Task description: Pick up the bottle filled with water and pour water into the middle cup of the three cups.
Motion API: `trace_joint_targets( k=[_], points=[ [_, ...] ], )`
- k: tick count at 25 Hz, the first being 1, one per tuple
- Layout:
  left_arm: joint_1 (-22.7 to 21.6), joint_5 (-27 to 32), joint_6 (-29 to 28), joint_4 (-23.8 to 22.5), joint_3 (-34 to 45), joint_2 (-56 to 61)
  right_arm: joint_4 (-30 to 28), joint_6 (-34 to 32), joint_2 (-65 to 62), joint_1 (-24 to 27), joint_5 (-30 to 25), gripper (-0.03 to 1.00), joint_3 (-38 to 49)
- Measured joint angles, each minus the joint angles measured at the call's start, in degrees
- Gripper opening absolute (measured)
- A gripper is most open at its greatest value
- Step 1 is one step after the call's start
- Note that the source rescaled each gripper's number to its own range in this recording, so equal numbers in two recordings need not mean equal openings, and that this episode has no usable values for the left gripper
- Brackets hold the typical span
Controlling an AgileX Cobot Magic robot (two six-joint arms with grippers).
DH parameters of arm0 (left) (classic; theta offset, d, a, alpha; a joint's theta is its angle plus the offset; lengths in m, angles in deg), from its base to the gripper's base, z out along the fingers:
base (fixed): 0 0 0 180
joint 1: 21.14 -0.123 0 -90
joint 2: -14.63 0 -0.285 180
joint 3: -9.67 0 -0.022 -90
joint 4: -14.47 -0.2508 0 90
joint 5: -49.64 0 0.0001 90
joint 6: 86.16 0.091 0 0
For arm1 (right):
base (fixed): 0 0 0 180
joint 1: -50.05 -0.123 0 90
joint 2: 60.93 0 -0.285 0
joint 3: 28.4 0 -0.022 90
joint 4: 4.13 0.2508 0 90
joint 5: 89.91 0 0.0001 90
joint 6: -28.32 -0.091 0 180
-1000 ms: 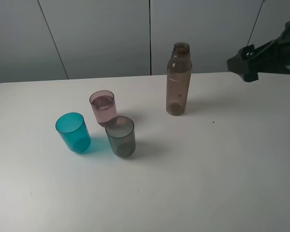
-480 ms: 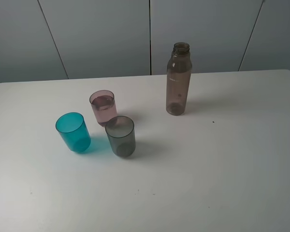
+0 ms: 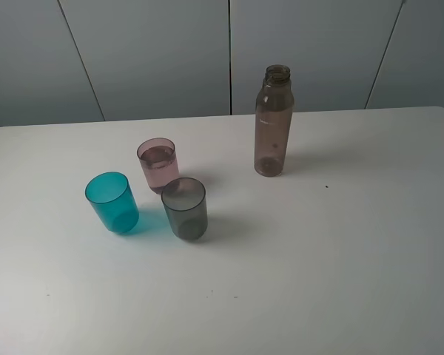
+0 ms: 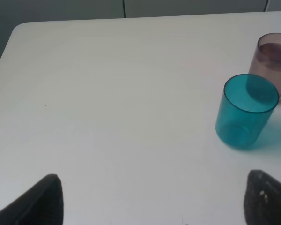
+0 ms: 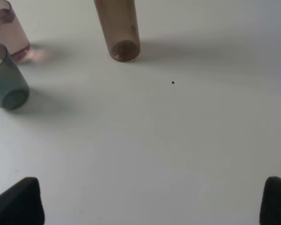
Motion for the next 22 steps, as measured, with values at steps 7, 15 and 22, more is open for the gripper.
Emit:
trace_joint_targets(
  k=[7, 15, 22],
  points=[
    [0.0, 0.0, 0.0, 0.0, 0.0, 0.0, -0.1, 0.0, -0.4, 0.0, 5.5, 1.00, 1.7],
    [0.0, 0.0, 0.0, 0.0, 0.0, 0.0, -1.5, 0.0, -0.4, 0.1, 6.7, 1.00, 2.1],
    [0.0, 0.0, 0.0, 0.0, 0.0, 0.0, -1.5, 2.9, -0.4, 8.0, 6.7, 1.00, 2.1]
  ],
)
